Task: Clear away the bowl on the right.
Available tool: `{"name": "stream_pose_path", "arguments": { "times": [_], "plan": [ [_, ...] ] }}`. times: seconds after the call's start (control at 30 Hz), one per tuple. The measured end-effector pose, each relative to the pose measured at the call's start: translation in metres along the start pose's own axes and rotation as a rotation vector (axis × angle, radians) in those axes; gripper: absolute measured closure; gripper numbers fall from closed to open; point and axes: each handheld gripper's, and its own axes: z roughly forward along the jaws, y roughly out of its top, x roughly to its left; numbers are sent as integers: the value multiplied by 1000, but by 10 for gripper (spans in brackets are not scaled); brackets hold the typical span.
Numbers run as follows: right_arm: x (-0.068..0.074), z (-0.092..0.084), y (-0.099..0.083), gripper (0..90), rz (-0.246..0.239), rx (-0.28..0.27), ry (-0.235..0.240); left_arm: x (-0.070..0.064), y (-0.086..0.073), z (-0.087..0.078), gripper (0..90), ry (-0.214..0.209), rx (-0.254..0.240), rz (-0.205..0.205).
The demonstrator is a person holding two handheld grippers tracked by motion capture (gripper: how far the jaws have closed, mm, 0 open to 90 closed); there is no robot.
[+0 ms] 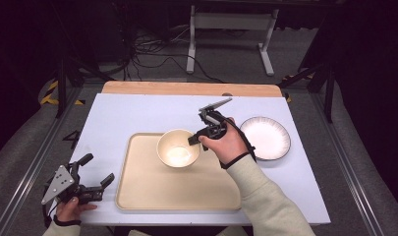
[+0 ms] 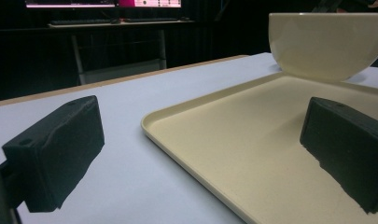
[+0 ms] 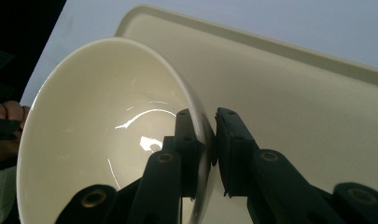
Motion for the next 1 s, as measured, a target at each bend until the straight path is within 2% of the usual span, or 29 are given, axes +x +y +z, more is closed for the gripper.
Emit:
{"name": "stream_pose_path", "arguments": {
  "times": [0.4,1.0],
  "plan": [
    [-8,23,-9,788,16,36,2,0,0,0,2,-2,1,0],
    [-19,41,-17,781,29,47,-13,0,0,0,2,-2,2,1]
  ]
}}
